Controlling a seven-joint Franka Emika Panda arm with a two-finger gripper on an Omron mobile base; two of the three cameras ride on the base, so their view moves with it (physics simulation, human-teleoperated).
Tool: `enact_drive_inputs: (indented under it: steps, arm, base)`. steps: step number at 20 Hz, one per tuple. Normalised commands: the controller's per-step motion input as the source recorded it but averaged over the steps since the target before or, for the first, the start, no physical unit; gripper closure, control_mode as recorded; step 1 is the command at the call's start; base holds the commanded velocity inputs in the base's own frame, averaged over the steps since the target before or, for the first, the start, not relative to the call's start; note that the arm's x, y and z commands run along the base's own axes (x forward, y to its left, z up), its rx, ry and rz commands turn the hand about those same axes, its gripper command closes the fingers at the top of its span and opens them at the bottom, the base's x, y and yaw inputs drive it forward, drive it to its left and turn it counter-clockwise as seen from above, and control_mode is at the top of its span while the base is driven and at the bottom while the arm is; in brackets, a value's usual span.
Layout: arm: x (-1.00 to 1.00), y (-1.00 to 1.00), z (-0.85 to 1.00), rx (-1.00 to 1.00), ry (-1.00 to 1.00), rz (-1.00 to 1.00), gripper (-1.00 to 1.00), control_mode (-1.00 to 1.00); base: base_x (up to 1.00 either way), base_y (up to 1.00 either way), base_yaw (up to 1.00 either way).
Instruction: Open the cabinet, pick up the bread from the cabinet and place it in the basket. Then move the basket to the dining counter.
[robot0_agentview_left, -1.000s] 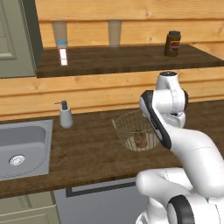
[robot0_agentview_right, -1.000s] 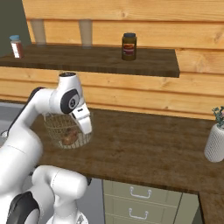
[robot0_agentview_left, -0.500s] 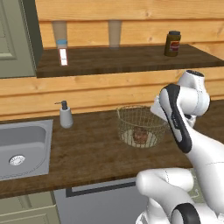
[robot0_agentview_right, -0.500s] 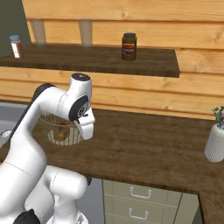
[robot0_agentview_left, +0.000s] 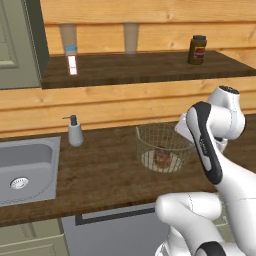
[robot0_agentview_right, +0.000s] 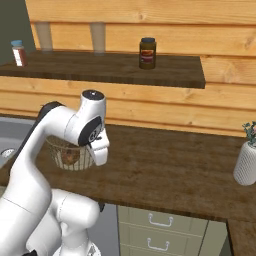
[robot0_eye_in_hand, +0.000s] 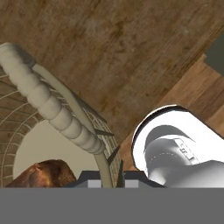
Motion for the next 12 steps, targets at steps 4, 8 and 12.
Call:
enact_drive_inputs:
  steps: [4,8,12]
  arm:
    - [0.00,0.00,0.00,-0.11,0.08,0.00,1.00,-1.00]
    - [0.00,0.00,0.00,0.00,0.00,0.00,1.00,-1.00]
    - [0.00,0.00,0.00,0.00,0.00,0.00,1.00,-1.00]
  base:
    - [0.00,0.00,0.00]
    - [0.00,0.00,0.00]
    - [0.00,0.00,0.00]
